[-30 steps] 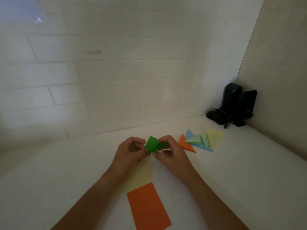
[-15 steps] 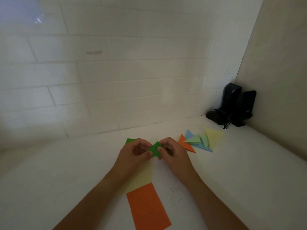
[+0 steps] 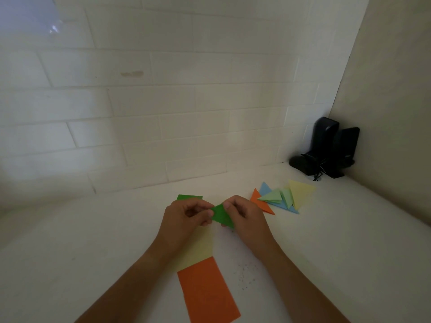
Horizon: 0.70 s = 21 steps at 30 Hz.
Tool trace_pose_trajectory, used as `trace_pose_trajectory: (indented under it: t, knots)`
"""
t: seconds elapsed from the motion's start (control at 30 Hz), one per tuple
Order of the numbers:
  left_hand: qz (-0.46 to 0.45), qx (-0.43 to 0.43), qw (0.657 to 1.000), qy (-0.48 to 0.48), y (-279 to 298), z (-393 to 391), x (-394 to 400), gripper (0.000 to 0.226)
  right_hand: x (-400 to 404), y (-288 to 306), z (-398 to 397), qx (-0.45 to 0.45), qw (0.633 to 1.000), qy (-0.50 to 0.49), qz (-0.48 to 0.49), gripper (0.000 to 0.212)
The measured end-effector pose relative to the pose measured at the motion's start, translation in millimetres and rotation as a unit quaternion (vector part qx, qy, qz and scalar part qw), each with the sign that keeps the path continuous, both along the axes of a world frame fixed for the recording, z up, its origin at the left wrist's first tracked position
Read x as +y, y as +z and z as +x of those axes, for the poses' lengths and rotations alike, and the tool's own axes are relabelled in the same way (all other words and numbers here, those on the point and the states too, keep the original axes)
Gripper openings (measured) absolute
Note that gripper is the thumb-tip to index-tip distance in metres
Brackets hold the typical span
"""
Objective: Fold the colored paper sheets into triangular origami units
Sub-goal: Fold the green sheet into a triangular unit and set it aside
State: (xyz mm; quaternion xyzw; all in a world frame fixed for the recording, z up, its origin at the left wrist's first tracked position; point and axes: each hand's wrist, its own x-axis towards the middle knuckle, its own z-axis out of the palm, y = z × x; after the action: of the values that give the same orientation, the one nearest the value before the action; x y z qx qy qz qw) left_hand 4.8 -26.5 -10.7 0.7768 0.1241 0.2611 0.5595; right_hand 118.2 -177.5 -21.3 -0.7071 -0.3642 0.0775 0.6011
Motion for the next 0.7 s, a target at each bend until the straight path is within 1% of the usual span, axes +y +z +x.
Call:
trace_pose_trajectory:
  t: [0.13, 0.4, 0.53, 0.6, 0.7]
  knots:
    - [0.011, 0.013, 1.0, -0.01, 2.6, -1.2, -3.1, 0.009, -0.5, 1.3, -0.4, -0.037, 0.999, 0.021, -0.01, 0.015]
    - [0.034, 0.016, 0.999, -0.002, 3.2, -1.5, -3.4, 0.008, 0.6, -1.5, 2.1, -0.04, 0.999, -0.011, -0.025, 0.027]
    - [0.014, 0.02, 1.0, 0.0, 3.5, -1.9, -2.2, 0.007, 1.4, -2.1, 2.0, -0.042, 0.999, -0.007, -0.029, 0.028]
    - [0.009, 0.024, 1.0, 0.001, 3.6, -1.9, -0.6, 0.008, 0.1, -0.9, 2.1, -0.03, 0.999, -0.007, -0.019, 0.024]
    - [-0.014, 0.016, 1.0, 0.01, 6.0, -2.5, 0.7, 0.007, -1.2, 0.4, 1.0, 0.021, 0.999, 0.041, 0.0, 0.01]
